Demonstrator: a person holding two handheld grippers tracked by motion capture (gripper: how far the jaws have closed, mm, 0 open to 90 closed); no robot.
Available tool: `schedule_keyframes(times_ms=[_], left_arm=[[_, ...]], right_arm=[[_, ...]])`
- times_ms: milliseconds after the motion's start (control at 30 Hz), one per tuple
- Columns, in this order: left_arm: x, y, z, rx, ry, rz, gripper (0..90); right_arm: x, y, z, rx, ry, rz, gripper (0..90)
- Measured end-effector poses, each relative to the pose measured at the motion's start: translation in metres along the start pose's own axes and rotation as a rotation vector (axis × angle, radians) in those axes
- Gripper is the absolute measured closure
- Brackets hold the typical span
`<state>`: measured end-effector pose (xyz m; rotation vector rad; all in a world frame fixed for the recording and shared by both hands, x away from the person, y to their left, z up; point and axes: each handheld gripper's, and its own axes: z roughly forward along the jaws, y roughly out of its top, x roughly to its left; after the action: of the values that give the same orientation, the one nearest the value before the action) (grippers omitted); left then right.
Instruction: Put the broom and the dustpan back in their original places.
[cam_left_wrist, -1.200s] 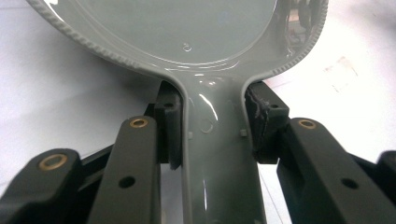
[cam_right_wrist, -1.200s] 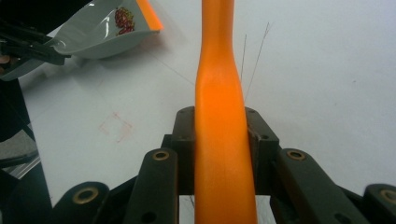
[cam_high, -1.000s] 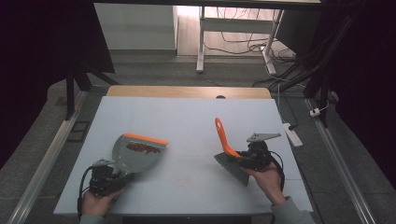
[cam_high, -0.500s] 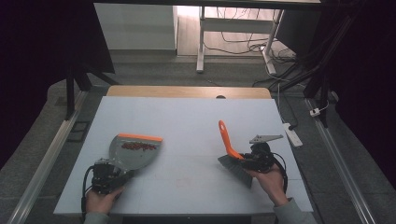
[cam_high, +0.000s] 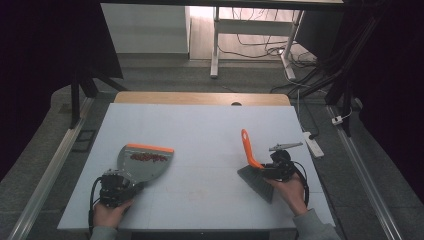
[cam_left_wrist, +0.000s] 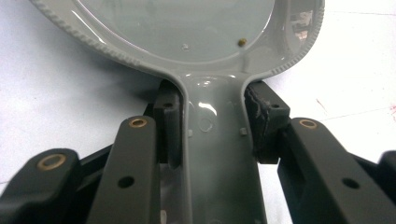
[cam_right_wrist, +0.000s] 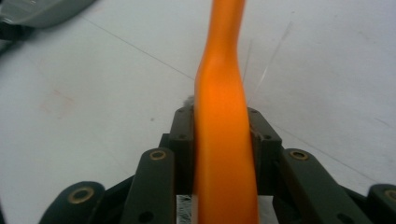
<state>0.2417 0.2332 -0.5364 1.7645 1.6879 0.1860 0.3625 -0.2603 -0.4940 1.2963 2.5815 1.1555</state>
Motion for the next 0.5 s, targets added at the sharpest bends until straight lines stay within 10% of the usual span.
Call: schedule_keyframes(times_ms=[500], left_arm=[[-0.003, -0.002, -0.008, -0.019, 0.025, 0.039, 26.5]], right_arm=[[-0.017, -0.003, 0.011, 0.040, -0.142, -0.038, 45.4]])
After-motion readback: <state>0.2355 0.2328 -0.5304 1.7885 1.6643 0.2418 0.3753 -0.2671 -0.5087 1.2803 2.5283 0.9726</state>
